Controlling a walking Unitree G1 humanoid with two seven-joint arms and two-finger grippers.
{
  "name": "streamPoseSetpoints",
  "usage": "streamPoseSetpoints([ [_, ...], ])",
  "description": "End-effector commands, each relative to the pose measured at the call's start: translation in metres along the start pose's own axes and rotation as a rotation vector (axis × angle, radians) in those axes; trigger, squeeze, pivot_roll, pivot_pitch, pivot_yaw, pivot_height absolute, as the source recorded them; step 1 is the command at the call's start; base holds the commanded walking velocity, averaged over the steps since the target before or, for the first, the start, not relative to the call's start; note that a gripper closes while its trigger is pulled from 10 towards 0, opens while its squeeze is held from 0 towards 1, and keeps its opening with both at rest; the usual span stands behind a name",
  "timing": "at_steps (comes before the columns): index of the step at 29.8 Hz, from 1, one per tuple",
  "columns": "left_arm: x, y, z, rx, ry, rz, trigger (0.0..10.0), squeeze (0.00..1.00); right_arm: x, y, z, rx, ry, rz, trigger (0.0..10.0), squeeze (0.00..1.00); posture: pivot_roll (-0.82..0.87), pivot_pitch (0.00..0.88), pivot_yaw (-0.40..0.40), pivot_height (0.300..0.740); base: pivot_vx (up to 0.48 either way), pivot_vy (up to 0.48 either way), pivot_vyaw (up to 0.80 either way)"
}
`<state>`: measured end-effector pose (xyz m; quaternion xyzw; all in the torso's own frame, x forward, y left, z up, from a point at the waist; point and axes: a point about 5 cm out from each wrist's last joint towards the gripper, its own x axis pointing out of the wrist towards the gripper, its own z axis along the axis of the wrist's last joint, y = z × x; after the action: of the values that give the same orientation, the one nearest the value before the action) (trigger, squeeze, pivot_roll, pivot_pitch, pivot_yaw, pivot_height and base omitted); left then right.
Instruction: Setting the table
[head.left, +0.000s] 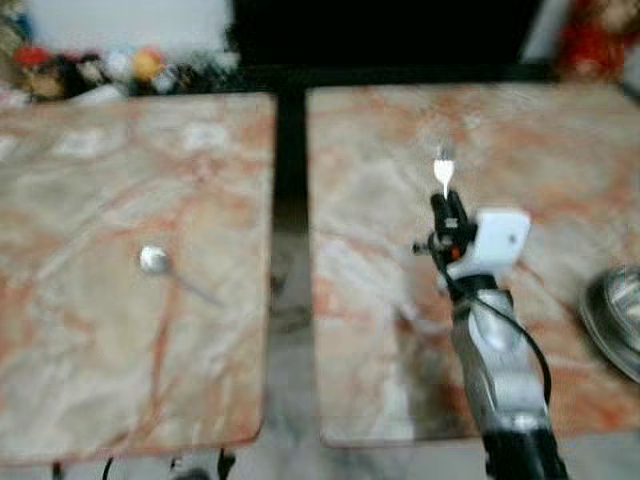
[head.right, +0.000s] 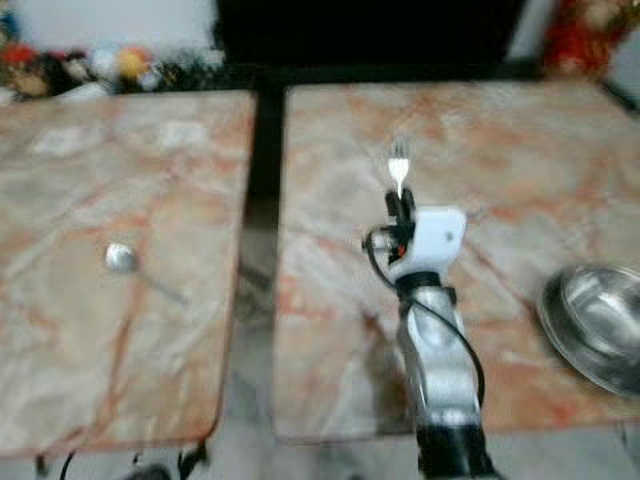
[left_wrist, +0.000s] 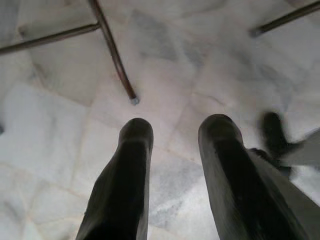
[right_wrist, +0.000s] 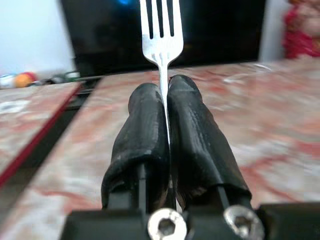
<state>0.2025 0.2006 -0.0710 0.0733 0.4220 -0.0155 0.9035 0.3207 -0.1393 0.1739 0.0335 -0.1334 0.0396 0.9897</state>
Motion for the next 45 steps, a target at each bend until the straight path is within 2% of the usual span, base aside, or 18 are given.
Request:
streamPoseSetpoints([
  [1,-0.001,-0.001,-0.006,0.018,0.027,-0.007,10.0,0.0,0.0,0.0,0.004,-0.011,-0.021,-0.003,10.0,0.0,-0.15,0.107,0.058,0.74,0.0,-0.469,0.0],
  [15,-0.001,0.001,-0.006,0.028,0.032,-0.004,10.0,0.0,0.001,0.0,0.008,-0.019,-0.039,-0.006,10.0,0.0,-0.15,0.112,0.067,0.74,0.0,-0.469,0.0],
  [24,-0.001,0.001,-0.005,0.032,0.03,-0.004,10.0,0.0,0.003,-0.001,0.02,-0.018,-0.086,-0.015,10.0,0.0,-0.16,0.116,0.066,0.74,0.0,-0.464,0.0],
  [32,-0.001,0.002,-0.005,0.026,0.028,-0.001,10.0,0.0,0.002,-0.008,0.031,-0.024,-0.096,-0.041,10.0,0.0,-0.17,0.124,0.068,0.74,0.0,0.0,0.0],
  [37,-0.001,0.001,-0.005,0.029,0.028,-0.006,10.0,0.0,0.001,-0.023,0.023,-0.11,0.026,-0.088,10.0,0.0,-0.17,0.129,0.068,0.74,0.0,0.0,0.0],
  [39,-0.001,0.001,-0.004,0.029,0.027,-0.008,10.0,0.0,0.001,-0.028,0.022,-0.08,0.054,-0.097,10.0,0.0,-0.18,0.129,0.069,0.74,0.0,0.0,0.0],
  [40,0.0,0.0,-0.004,0.03,0.027,-0.01,10.0,0.0,0.001,-0.034,0.015,-0.072,0.128,-0.112,10.0,0.0,-0.18,0.13,0.069,0.74,0.0,0.0,0.0],
  [41,0.0,0.0,-0.004,0.03,0.027,-0.01,10.0,0.0,0.001,-0.034,0.015,-0.072,0.128,-0.112,10.0,0.0,-0.18,0.13,0.069,0.74,0.0,0.0,0.0],
  [42,0.0,-0.001,-0.004,0.03,0.028,-0.012,10.0,0.0,0.002,-0.039,0.004,-0.054,0.22,-0.108,10.0,0.0,-0.18,0.131,0.07,0.74,0.0,0.0,0.0],
  [45,0.0,-0.001,-0.003,0.028,0.028,-0.013,10.0,0.0,0.003,-0.041,-0.001,-0.01,0.283,-0.108,10.0,0.0,-0.17,0.133,0.07,0.74,0.0,0.0,0.0],
])
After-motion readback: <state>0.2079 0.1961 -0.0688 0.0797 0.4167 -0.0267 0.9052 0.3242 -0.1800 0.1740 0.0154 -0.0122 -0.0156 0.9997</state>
